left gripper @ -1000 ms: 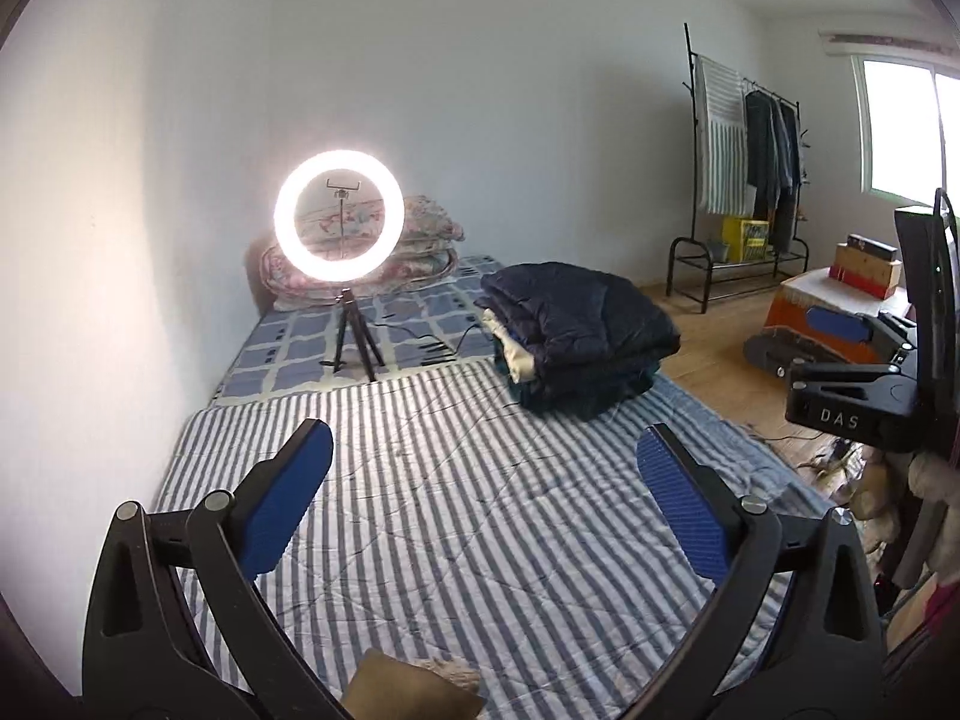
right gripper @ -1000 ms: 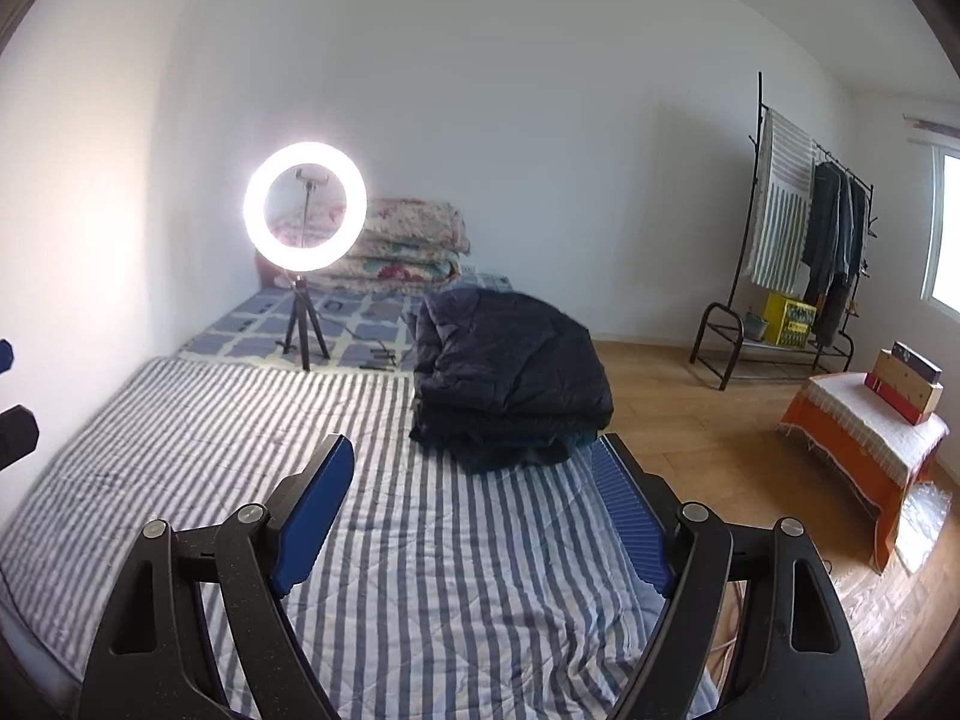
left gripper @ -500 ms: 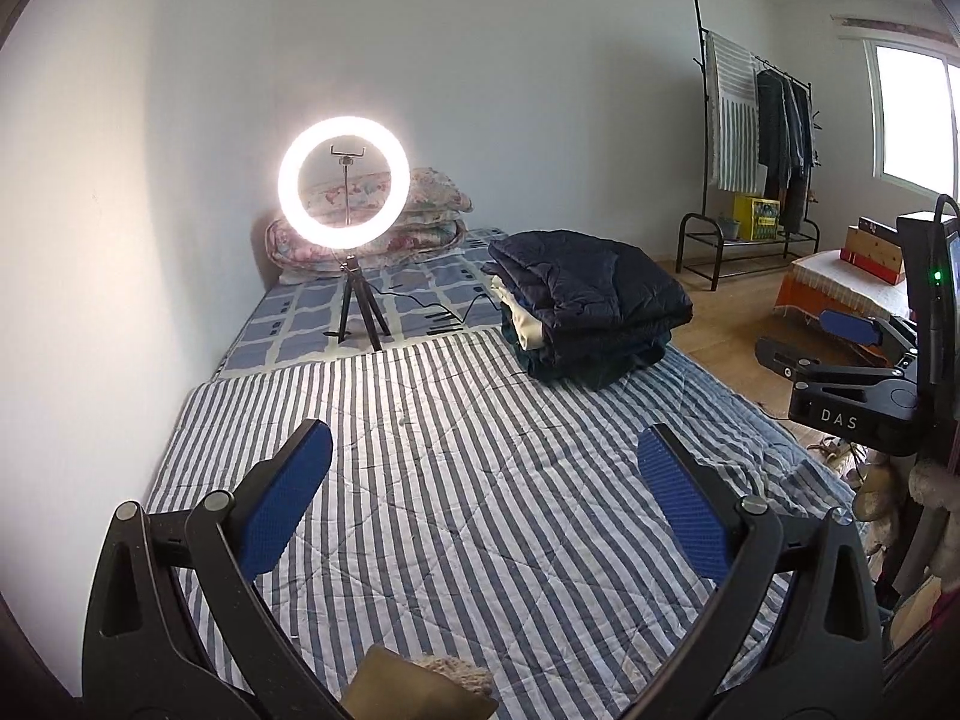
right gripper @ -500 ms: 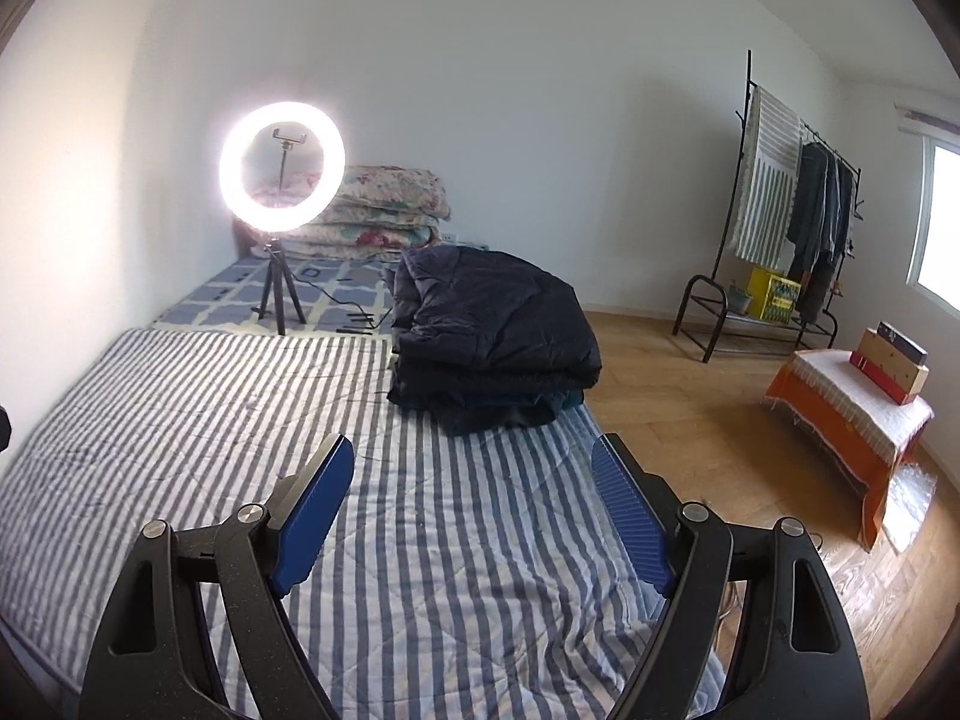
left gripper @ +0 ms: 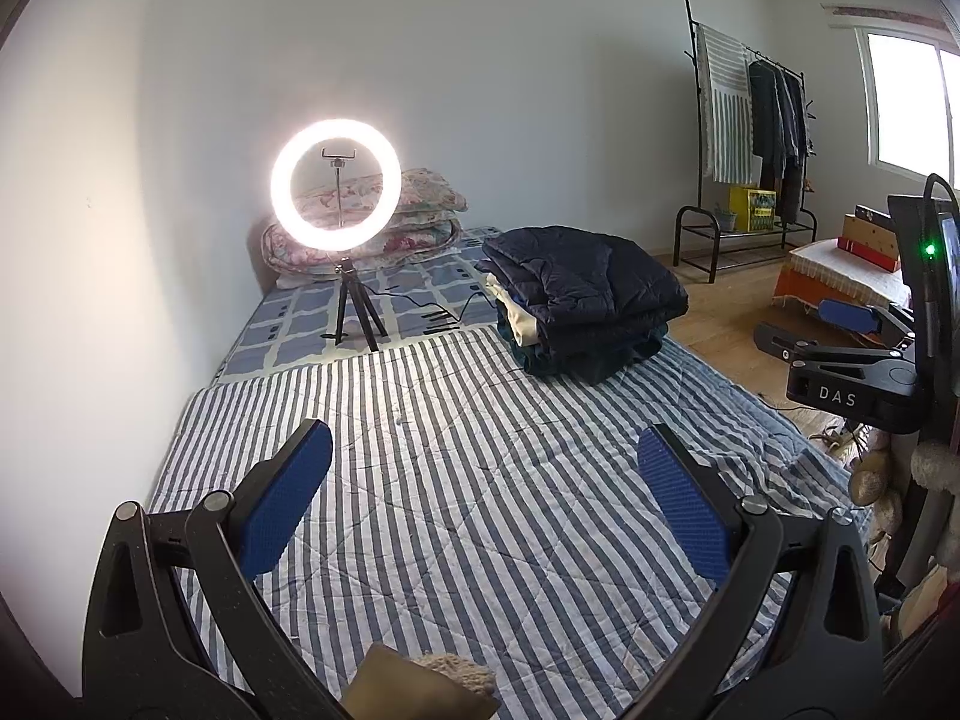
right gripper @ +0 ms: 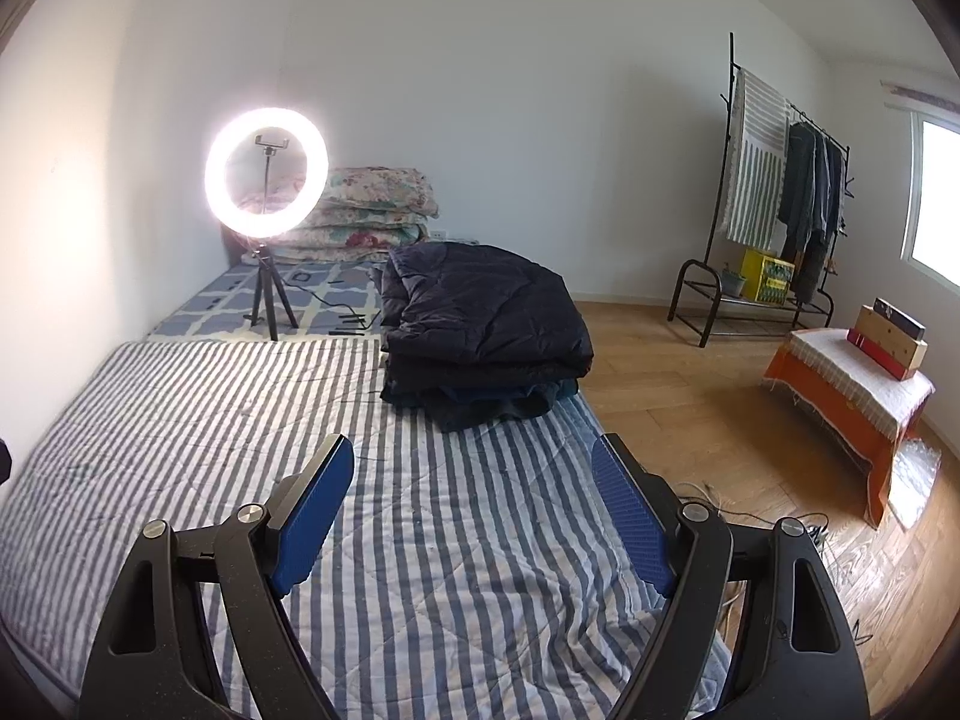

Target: Fold large clothes

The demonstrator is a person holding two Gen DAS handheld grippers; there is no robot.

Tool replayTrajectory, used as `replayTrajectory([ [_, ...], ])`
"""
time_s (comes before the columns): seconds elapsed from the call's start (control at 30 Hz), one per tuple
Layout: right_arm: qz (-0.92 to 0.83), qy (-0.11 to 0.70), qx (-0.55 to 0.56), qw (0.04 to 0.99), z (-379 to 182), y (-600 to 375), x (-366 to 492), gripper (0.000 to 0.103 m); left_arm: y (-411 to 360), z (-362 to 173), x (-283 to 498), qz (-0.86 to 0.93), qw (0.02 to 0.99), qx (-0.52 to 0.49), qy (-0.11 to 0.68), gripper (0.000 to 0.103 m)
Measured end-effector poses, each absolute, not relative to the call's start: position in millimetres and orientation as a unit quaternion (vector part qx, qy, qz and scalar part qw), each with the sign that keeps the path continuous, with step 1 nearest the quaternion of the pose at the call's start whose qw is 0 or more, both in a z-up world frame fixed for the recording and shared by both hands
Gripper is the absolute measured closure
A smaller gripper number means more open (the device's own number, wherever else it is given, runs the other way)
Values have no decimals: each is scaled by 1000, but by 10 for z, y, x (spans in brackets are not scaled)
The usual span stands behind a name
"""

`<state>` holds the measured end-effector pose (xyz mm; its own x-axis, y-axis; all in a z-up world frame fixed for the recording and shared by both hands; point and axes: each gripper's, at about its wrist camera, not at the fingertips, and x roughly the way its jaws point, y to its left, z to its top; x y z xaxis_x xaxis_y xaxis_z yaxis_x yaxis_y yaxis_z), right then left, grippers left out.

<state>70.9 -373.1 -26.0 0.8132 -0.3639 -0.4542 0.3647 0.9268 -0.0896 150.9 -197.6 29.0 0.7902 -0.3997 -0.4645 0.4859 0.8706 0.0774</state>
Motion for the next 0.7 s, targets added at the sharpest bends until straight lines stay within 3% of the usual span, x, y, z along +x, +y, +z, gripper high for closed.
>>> replayTrajectory([
  [0.7,-192,243,2,951,-264,-3738,729,21,-2014,260,1488,-235,941,99,224,0],
])
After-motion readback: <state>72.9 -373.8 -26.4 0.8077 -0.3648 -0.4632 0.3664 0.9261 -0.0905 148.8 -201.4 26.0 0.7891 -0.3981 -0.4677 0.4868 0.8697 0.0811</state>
